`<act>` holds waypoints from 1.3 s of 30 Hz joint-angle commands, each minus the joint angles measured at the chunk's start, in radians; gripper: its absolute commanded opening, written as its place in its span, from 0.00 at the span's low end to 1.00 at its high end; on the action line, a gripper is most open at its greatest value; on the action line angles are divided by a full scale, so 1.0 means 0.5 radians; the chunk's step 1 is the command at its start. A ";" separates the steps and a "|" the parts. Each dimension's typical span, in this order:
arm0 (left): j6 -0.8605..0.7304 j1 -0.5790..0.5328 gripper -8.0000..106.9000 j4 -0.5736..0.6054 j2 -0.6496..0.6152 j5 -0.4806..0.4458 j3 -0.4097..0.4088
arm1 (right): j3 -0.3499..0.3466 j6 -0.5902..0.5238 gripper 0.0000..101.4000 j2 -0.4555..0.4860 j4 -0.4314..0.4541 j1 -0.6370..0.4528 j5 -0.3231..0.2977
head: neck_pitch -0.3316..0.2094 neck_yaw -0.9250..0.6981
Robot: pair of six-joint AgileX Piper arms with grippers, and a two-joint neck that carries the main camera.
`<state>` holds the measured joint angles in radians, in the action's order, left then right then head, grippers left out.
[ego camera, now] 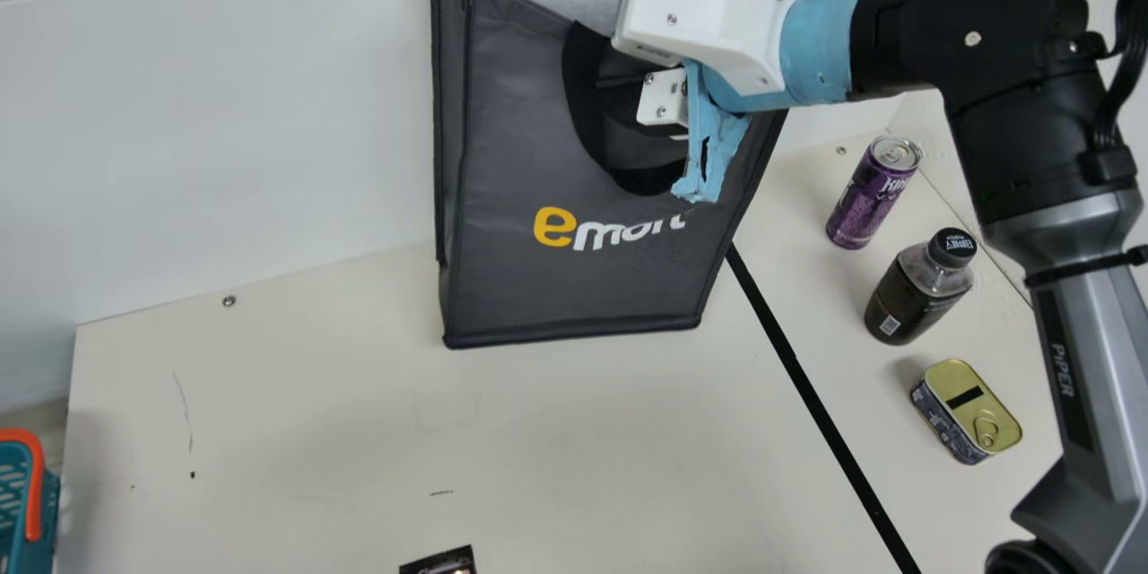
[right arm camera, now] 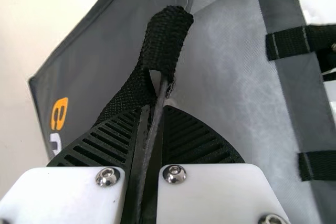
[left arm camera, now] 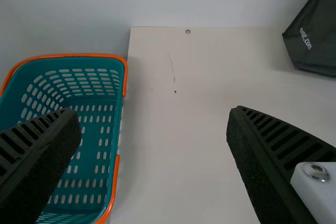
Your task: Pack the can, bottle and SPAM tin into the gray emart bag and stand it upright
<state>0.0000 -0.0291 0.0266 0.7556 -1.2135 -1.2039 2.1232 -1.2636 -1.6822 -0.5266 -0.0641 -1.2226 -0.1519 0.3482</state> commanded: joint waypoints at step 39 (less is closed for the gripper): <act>0.000 0.000 0.85 0.000 0.000 0.000 0.000 | -0.100 0.100 0.00 0.534 0.291 0.370 0.005 | -0.045 0.002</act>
<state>0.0000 -0.0291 0.0266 0.7556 -1.2135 -1.2039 2.0786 -1.2171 -1.4216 -0.3839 0.1154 -1.2194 -0.1519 0.3482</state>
